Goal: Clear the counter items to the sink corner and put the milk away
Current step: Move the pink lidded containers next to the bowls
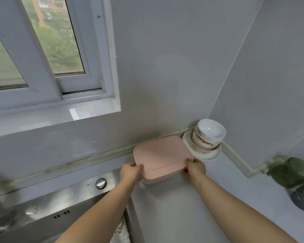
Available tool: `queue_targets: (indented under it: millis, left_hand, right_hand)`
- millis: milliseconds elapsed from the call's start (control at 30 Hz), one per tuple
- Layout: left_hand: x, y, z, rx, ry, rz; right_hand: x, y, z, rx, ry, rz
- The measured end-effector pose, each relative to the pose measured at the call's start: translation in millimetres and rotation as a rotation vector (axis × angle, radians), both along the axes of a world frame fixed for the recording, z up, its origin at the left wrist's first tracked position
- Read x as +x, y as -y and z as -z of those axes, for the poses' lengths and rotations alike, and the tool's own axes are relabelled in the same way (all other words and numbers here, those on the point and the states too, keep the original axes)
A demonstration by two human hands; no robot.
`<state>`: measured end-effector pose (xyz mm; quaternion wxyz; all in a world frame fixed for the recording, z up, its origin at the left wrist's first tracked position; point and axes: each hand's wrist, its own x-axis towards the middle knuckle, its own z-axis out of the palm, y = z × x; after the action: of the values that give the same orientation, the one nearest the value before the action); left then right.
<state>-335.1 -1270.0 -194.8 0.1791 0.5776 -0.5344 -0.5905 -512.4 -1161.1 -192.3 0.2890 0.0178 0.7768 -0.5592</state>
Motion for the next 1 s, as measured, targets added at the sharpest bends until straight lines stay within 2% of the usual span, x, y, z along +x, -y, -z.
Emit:
queue_targets:
  millis: [167,467,800,933,1000]
  left_hand:
    - [-14.5,8.4,5.6,0.055,-0.048,-0.054]
    - [-30.5,15.2,13.7,0.099,-0.082,-0.103]
    - [-41.5,22.5,16.6,0.043,-0.051,-0.112]
    - [-40.7,17.8,15.9,-0.129,0.126,-0.004]
    - [-33.5,13.8,22.5,-0.108,0.046,0.026]
  right_hand:
    - [-15.5,10.0,2.4,-0.077,0.142,0.076]
    - [-35.5,21.0,4.7,-0.046,0.227,0.123]
    - [-53.4,28.6,6.8,-0.022,0.237,0.107]
    - [-39.4,33.1,11.2,0.026,0.229,0.093]
    - [-21.9,31.8,12.5,-0.037,0.3,0.075]
